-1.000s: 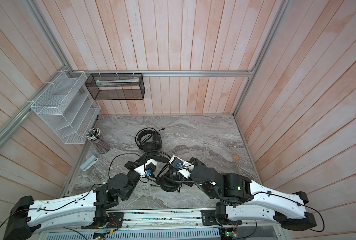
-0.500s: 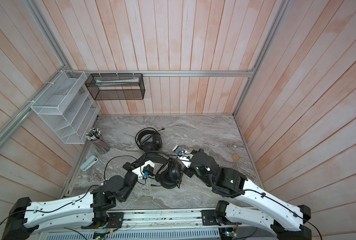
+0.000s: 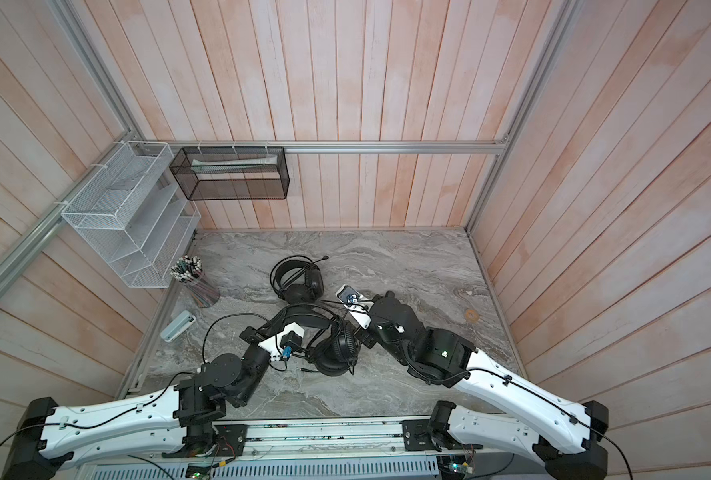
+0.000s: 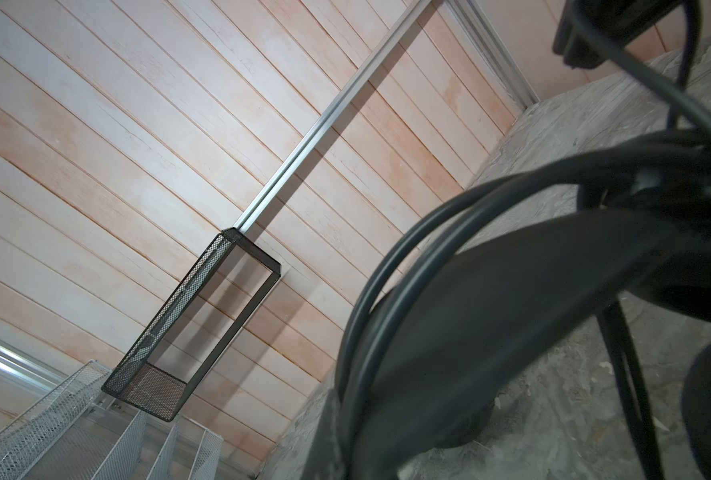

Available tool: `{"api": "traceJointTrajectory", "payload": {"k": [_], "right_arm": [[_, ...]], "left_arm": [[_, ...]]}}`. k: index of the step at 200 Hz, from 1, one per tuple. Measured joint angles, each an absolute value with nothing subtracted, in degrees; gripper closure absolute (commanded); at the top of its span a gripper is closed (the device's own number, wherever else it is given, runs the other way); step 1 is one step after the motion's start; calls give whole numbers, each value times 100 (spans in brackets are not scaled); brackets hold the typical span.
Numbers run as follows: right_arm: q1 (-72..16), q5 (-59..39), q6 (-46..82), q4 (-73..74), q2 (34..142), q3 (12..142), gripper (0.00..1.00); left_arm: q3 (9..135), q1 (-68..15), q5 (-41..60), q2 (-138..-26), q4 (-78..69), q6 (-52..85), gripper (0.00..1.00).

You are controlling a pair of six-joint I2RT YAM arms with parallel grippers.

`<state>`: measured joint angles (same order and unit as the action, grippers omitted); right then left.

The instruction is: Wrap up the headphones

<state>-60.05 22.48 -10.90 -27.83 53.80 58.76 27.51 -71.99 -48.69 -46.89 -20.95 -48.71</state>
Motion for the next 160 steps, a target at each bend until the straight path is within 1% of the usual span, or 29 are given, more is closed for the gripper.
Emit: {"api": "traceJointTrajectory", "payload": {"k": [92,160], "right_arm": [[-6005,2102,-985,-2357,5242,5732,100],[-6005,2023,-932,-2056,4875,5389,100]], "left_arm": [[2746,-7258,-4943,-4648,-2073,-4698,100],[2746,-7295,-4950,-4648,-2078,-4657,100]]}}
